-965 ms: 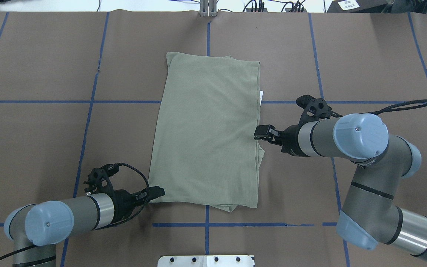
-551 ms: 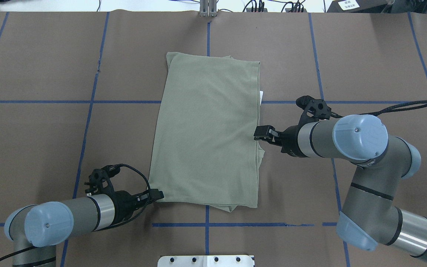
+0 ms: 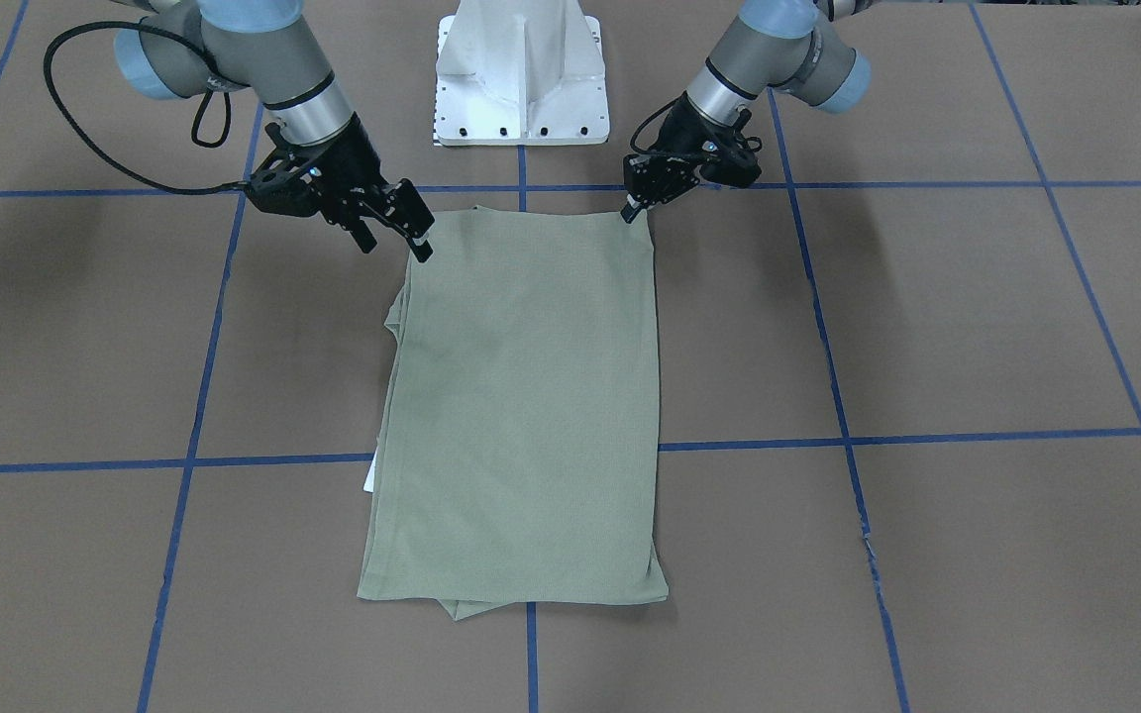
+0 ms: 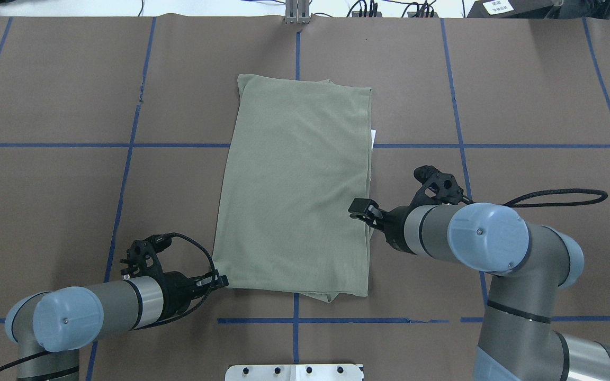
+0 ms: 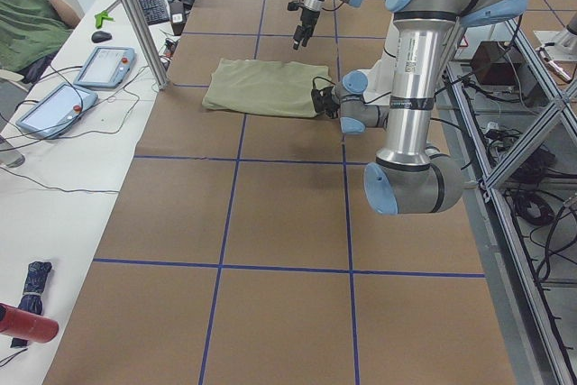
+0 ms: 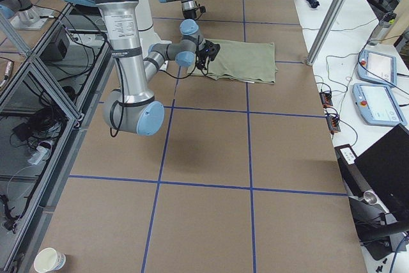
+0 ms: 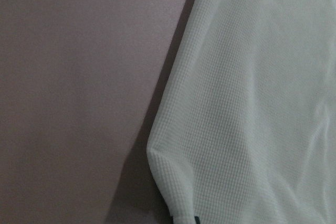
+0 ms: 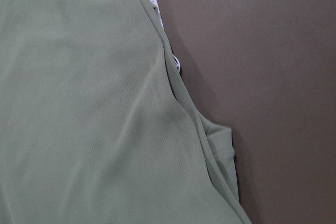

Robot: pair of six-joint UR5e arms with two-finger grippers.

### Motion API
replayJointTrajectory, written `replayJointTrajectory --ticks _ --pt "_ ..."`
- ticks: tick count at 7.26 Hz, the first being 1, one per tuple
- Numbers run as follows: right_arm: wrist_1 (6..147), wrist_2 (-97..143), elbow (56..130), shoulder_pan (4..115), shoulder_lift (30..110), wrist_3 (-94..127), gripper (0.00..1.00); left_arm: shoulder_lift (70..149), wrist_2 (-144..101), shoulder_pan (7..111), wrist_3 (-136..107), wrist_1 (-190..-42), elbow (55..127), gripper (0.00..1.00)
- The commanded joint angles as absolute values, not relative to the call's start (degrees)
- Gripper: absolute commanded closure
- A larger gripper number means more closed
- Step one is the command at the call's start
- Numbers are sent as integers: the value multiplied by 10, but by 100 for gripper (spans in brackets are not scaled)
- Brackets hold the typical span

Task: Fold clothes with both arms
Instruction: 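Move the right gripper to the other near corner and grasp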

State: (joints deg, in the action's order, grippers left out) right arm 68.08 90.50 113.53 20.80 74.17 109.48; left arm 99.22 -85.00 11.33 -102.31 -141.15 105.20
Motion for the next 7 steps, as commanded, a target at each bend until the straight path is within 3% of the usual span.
replayJointTrajectory --ticks 1,7 --pt "812 838 1150 132 691 1200 0 993 -851 113 -1023 -1412 1053 100" --pt "862 813 1077 88 648 1254 1 993 -851 113 -1023 -1412 1056 100"
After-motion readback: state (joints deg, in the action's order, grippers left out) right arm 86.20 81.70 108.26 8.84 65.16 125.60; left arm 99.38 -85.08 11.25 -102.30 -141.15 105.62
